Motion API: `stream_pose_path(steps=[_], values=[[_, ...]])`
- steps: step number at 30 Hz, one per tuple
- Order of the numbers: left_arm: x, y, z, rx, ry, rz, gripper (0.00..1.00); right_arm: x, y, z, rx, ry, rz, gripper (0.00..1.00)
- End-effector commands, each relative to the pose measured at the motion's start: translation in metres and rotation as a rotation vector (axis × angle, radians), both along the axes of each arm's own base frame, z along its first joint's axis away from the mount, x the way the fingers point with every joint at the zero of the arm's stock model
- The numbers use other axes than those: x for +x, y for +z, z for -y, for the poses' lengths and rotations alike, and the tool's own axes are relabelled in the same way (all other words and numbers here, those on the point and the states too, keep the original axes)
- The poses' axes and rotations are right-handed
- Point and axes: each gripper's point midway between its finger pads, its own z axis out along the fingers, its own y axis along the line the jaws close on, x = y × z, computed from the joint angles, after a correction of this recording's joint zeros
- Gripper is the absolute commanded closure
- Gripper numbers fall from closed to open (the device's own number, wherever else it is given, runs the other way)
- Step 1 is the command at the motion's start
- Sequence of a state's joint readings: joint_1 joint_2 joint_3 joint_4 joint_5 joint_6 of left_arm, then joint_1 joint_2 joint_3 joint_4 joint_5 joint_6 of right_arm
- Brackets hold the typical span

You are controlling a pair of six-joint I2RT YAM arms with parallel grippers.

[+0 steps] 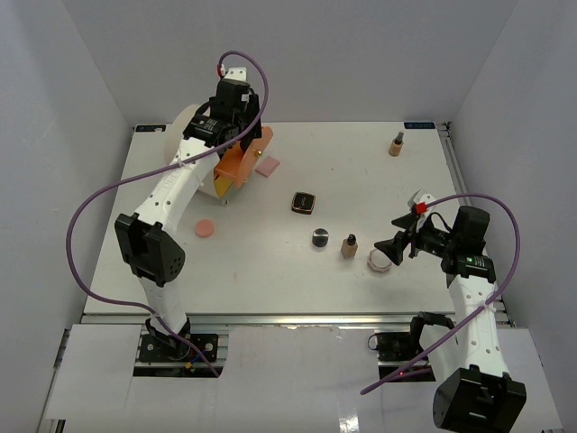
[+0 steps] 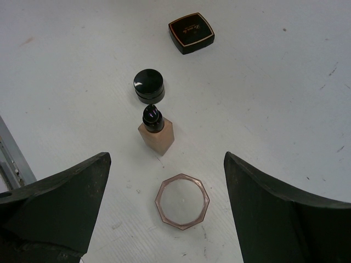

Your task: Organize the makeup

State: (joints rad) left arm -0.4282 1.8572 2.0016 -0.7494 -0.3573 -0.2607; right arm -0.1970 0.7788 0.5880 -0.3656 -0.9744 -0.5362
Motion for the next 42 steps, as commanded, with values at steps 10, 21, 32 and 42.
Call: stream_pose_path(steps=[10,21,32,42], values=[[-0.054,0.083,-0.013,-0.119,-0.058,0.166,0.18,-0.011,0.041,-0.021,0.013,0.186,0.095,0.09],[-0.199,0.076,-0.047,-0.336,-0.179,0.364,0.03,0.038,0.045,-0.121,-0.269,0.173,-0.113,0.1],[-0.248,-0.014,-0.083,-0.331,-0.065,0.267,0.02,0.074,-0.053,-0.157,-0.617,-0.106,-0.329,0.1],[-0.248,-0.039,-0.09,-0.306,-0.03,0.253,0.02,0.08,-0.103,-0.161,-0.7,-0.091,-0.438,0.01]])
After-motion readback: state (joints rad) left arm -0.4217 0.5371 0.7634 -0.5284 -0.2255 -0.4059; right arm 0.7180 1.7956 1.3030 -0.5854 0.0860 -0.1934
